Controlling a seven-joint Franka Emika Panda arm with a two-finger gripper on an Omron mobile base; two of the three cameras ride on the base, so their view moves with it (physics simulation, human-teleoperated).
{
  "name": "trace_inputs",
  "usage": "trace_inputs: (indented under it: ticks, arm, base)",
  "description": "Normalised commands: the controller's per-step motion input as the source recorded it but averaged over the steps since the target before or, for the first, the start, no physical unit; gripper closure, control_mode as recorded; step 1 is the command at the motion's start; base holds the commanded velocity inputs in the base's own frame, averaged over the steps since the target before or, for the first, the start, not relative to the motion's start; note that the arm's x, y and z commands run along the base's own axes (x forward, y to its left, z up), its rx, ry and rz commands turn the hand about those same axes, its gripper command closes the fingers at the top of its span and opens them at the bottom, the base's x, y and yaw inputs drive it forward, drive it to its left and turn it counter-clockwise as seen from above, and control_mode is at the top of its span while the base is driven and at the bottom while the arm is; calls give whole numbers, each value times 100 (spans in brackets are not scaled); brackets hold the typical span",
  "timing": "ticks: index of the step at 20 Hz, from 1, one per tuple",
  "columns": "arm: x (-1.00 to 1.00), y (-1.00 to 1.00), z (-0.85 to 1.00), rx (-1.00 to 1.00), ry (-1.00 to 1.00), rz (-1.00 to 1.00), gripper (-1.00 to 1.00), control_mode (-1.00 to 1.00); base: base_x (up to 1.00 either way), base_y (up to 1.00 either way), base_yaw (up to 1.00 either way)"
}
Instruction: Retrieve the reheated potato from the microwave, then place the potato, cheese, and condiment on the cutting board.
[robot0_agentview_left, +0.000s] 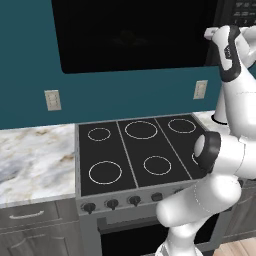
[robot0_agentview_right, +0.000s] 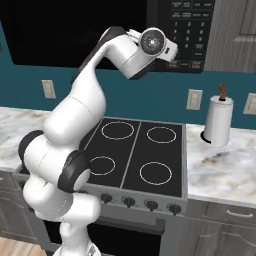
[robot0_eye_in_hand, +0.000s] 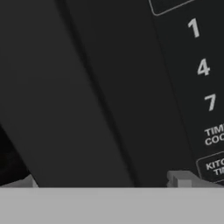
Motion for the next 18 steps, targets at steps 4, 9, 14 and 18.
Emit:
trace_inputs:
  ticks: [4, 9, 14, 18]
  arm:
    - [49, 0, 0, 10, 0, 10, 100, -100]
    - [41, 6, 0, 8, 0, 16, 100, -100]
    - [10, 14, -1, 4, -6, 25, 100, -100]
    - [-32, 29, -2, 0, -2, 18, 100, -100]
  base:
    - [0, 0, 0]
    - [0, 0, 0]
    - [0, 0, 0]
    - [0, 0, 0]
